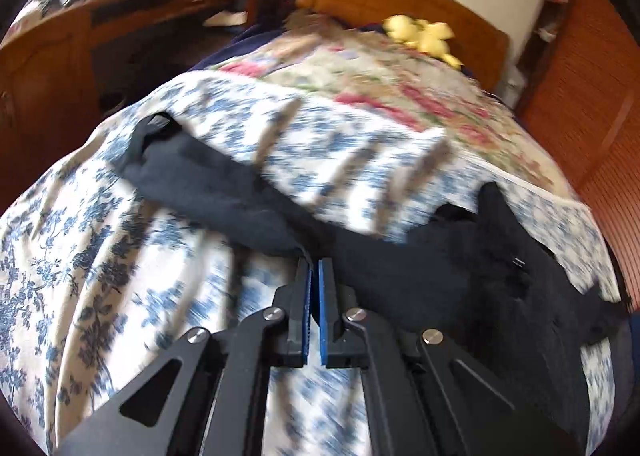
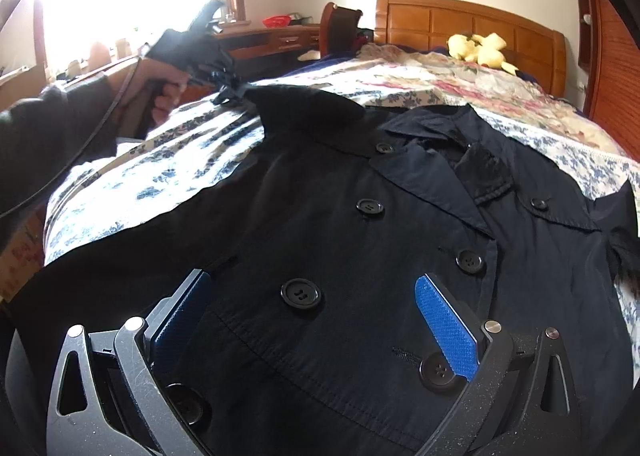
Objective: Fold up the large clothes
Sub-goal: 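Lift the sleeve with the left tool and fold it across the coat front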
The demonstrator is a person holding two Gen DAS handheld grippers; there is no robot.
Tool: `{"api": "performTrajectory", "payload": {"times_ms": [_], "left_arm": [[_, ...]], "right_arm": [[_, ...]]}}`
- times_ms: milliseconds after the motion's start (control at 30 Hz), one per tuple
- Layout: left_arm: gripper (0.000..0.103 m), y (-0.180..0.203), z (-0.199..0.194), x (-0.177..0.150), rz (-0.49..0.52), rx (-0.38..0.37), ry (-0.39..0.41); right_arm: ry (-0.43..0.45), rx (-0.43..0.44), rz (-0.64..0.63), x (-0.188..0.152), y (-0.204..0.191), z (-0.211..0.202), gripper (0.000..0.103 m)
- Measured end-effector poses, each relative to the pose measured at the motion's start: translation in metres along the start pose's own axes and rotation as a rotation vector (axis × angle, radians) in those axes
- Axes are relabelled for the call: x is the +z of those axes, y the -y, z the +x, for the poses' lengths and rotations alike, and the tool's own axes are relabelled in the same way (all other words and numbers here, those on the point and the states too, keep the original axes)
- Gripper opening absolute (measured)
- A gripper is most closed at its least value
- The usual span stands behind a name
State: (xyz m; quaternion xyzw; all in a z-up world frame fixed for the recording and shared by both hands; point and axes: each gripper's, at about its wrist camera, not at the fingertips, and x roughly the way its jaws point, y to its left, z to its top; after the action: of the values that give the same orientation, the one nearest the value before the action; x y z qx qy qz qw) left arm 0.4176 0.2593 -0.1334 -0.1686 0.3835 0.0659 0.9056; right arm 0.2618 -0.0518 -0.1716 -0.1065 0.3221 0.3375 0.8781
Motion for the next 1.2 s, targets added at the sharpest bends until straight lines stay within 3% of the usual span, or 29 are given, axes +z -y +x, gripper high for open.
{"api": "performTrajectory", "payload": {"times_ms": [233,467,600,733,1000,1200], "left_arm": [[0.000,0.053,-0.037,-0.035,0.125,-0.073,-0.017],[0.001,0.065,-0.061,-0.057,0.227,-0.010,0.005],[0.009,0.049,-0.068,-0.058,0.208,-0.025,0.015],[0.027,0.029,-0.068,-0.053,0.198,0.021,0.057],[0.054,-0.034,-0.026,-0.040,0.090,0.073,0.029],[0.055,-0.079,0.016,-0.047,-0.027,0.114,-0.043]], "right_arm": [[0.021,-0.010,0.001,-0.001,-0.001,-0.005,0.103],[0.021,-0.010,-0.004,-0.001,-0.001,-0.005,0.103],[0.018,-0.010,-0.007,-0.001,-0.001,-0.005,0.103],[0.018,-0.012,-0.008,0.000,-0.001,-0.004,0.103],[0.010,-0.014,-0.016,-0.001,-0.002,-0.002,0.103],[0.003,-0.013,-0.019,-0.002,-0.003,-0.002,0.103]]}}
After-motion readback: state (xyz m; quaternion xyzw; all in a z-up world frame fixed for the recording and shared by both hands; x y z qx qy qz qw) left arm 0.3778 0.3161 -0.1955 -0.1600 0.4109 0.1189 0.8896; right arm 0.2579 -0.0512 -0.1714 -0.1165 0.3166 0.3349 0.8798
